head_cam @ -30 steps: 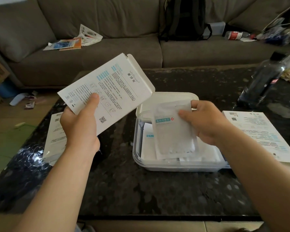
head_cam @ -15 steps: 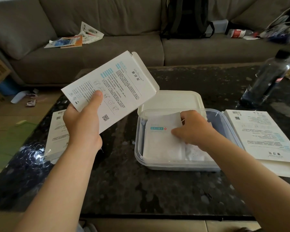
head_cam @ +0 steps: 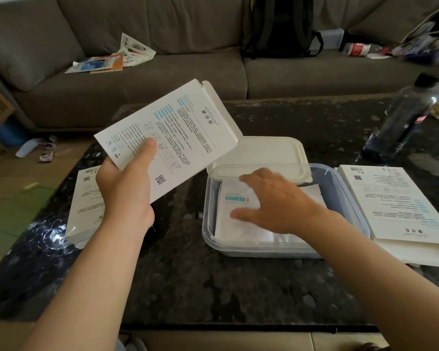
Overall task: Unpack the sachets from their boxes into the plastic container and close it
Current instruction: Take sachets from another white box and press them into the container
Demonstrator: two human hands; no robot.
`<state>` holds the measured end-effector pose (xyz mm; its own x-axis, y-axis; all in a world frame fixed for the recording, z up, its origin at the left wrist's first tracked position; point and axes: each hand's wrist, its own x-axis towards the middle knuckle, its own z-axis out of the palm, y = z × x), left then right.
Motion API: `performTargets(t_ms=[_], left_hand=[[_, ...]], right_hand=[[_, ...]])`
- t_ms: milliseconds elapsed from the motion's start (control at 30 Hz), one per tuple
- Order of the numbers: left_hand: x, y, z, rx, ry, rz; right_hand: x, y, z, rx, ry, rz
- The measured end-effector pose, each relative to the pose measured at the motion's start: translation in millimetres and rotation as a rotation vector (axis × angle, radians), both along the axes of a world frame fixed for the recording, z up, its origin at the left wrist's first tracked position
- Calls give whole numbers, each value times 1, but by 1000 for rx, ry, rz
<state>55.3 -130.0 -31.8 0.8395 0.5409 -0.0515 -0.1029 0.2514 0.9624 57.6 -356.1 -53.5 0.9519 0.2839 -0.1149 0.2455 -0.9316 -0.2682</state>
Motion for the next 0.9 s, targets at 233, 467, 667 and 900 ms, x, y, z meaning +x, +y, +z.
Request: performTargets(t_ms=[233,467,667,900], left_hand=[[1,2,-2,6,2,-11],[2,2,-5,14,-1,-24],[1,1,-6,30,6,-42],[0,-2,-5,33,8,-45]], right_hand=[[3,-4,-14,-155,267,270],[8,-5,-24,-227,260,311],[7,-4,-28,-272,255,319],[7,-5,-29,-266,249,318]])
